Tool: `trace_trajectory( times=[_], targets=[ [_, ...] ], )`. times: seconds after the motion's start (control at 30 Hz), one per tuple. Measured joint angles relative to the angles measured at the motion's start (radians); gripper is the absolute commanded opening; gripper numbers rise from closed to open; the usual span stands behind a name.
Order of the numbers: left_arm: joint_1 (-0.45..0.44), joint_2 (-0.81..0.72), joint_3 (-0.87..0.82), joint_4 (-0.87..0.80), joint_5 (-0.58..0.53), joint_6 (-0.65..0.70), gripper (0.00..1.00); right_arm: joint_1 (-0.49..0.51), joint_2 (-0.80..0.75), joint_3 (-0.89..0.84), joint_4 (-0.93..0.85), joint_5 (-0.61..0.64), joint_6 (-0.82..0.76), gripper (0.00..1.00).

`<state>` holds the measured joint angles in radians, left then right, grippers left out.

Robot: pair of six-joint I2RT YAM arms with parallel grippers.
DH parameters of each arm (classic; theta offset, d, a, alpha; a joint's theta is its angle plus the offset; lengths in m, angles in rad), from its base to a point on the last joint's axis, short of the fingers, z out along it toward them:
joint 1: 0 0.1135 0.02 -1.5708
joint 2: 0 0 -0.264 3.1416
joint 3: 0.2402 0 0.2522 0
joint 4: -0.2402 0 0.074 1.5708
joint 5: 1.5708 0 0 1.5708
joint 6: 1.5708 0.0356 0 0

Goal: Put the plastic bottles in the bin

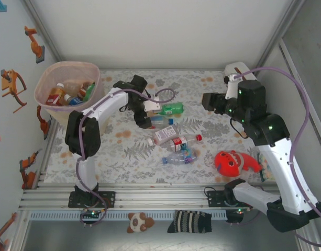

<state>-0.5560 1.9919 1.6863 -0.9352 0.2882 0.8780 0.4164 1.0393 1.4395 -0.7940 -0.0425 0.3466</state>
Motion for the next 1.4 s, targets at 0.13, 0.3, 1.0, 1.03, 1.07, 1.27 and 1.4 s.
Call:
trace_trajectory(
  times=[0.13, 0.3, 1.0, 1.03, 1.07, 1.27, 1.4],
  targets=[
    [0.000, 0.051, 0.000, 0.031, 0.018, 0.009, 0.79, 0.000, -0.006, 0.000, -0.012, 0.011, -0.004, 0.70],
    [0.000, 0.113, 0.010, 0.041, 0.033, 0.011, 0.79, 0.000, -0.009, 0.000, -0.014, 0.016, -0.008, 0.70],
    [-0.015, 0.254, 0.103, 0.108, 0.025, -0.021, 0.75, 0.000, -0.014, -0.019, -0.033, 0.037, -0.030, 0.71],
    [-0.018, 0.257, 0.103, 0.111, 0.022, -0.024, 0.73, 0.000, -0.016, -0.019, -0.034, 0.037, -0.031, 0.71],
    [-0.018, 0.258, 0.103, 0.113, 0.020, -0.028, 0.72, 0.000, -0.016, -0.020, -0.034, 0.037, -0.031, 0.71],
    [-0.021, 0.259, 0.103, 0.129, 0.014, -0.035, 0.66, 0.000, -0.020, -0.024, -0.036, 0.038, -0.033, 0.71],
    [-0.024, 0.258, 0.099, 0.136, 0.002, -0.036, 0.60, 0.000, -0.023, -0.024, -0.039, 0.043, -0.034, 0.71]
  ],
)
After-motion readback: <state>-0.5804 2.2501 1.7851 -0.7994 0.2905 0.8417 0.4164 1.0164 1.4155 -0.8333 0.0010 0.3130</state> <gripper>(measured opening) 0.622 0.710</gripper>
